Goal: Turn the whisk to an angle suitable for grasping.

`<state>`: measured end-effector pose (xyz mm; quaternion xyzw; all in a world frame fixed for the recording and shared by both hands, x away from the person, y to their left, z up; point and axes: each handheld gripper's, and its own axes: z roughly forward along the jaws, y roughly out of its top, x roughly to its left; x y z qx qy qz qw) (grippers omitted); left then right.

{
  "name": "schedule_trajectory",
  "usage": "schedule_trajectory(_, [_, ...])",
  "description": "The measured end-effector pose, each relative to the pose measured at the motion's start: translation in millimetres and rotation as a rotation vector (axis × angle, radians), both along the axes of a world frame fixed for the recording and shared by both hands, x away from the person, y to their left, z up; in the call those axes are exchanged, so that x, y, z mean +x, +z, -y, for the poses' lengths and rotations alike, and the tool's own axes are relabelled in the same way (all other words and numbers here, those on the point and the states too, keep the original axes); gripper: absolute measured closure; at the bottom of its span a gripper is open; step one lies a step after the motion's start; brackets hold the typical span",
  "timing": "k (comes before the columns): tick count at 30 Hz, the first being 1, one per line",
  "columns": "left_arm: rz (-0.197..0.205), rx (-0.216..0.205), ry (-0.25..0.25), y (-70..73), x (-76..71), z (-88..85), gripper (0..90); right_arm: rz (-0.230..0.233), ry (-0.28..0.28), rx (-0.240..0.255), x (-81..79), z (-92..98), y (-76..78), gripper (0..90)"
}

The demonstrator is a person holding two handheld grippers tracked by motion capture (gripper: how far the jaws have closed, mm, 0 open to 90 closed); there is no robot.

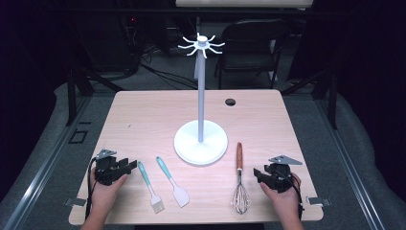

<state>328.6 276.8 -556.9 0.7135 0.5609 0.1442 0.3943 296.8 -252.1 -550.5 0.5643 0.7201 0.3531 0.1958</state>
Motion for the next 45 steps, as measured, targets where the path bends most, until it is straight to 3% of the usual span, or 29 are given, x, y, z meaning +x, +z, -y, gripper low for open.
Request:
schedule_trajectory(6, [-0.007,0.002,-0.008,0.6,-1.2,4.3,55.5,0.016,0.002,0.025,-0.4,-4.8,0.7,49.0])
schedule_trajectory(10, [-0.015,-0.002,-0.012,1.0,-2.1,3.3,52.8,-0.001,0.008,0.004,-0.9,-9.2,3.5,53.7])
schedule_trajectory(16, [-0.019,-0.034,-0.025,2.6,-6.2,3.6,53.9,-0.006,0.027,0.015,0.7,-15.2,5.0,55.3])
schedule_trajectory(19, [-0.011,-0.027,-0.032,2.8,-8.9,4.7,54.0,-0.039,0.049,0.042,3.5,-16.7,5.9,55.4])
schedule_trajectory(21, [-0.019,-0.019,-0.04,2.6,-10.2,4.8,53.2,-0.052,0.063,0.034,5.1,-19.3,5.7,54.8])
schedule_trajectory(25, [-0.013,-0.013,-0.05,1.9,-12.9,7.5,53.2,-0.069,0.049,0.069,7.2,-25.0,5.0,57.5])
schedule_trajectory(26, [-0.014,-0.012,-0.054,2.1,-13.7,7.8,53.2,-0.09,0.063,0.046,7.7,-23.7,7.4,58.8])
schedule_trajectory(27, [-0.021,-0.008,-0.064,2.5,-14.4,7.5,53.2,-0.077,0.051,0.09,8.4,-27.3,5.6,59.9])
schedule_trajectory(29, [-0.023,-0.005,-0.069,1.9,-15.5,7.6,53.3,-0.087,0.06,0.08,10.0,-28.6,6.9,61.1])
schedule_trajectory(33, [-0.025,-0.001,-0.058,0.7,-18.7,8.4,53.5,-0.111,0.046,0.124,15.6,-34.0,3.8,61.2])
schedule_trajectory(34, [-0.025,-0.002,-0.058,1.0,-19.9,8.3,53.5,-0.125,0.051,0.093,17.4,-33.4,4.8,61.2])
schedule_trajectory(37, [-0.022,0.003,-0.055,1.0,-23.3,7.7,53.6,-0.132,0.032,0.137,24.1,-39.8,1.9,61.4])
schedule_trajectory(39, [-0.027,0.01,-0.051,0.7,-25.0,6.4,53.7,-0.133,0.023,0.132,30.1,-41.3,0.1,61.4])
schedule_trajectory(42, [-0.026,0.008,-0.043,0.2,-26.6,3.5,53.8,-0.164,0.003,0.164,38.0,-42.2,-2.6,61.7])
schedule_trajectory(45, [-0.029,0.01,-0.034,-0.3,-27.6,1.2,53.9,-0.193,-0.004,0.153,43.2,-46.3,-6.2,61.3])
